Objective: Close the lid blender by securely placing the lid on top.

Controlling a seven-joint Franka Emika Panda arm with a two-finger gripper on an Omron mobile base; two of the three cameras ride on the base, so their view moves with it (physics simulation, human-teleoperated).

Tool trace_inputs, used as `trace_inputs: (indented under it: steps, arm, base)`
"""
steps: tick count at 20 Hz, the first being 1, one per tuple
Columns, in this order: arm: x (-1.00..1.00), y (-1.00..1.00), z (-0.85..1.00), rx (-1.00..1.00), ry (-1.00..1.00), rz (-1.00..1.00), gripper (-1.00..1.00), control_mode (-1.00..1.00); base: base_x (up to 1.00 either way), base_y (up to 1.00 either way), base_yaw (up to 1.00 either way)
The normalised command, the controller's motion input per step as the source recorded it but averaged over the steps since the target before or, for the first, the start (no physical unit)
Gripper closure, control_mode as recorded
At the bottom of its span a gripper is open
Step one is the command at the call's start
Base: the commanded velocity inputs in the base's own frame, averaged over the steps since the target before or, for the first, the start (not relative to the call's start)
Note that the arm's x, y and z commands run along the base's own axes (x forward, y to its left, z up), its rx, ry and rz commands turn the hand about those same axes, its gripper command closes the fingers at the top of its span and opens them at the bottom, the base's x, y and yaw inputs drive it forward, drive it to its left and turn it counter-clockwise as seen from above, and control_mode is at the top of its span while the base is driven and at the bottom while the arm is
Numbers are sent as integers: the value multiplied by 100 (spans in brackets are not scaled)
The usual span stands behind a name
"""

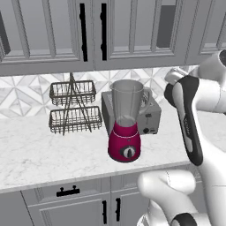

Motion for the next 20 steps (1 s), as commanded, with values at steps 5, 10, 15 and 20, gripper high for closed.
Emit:
trace_inputs:
  steps: [5,10,15,20]
  arm:
    - [-1,66,100,-1,0,0,100,-100]
    - [29,97,23,0,14,4,100,-100]
    - [49,67,-16,1,29,2,100,-100]
    - [55,12,-15,4,22,0,100,-100]
  base:
    - [0,0,0]
    - [0,0,0]
    - [0,0,0]
    - [0,0,0]
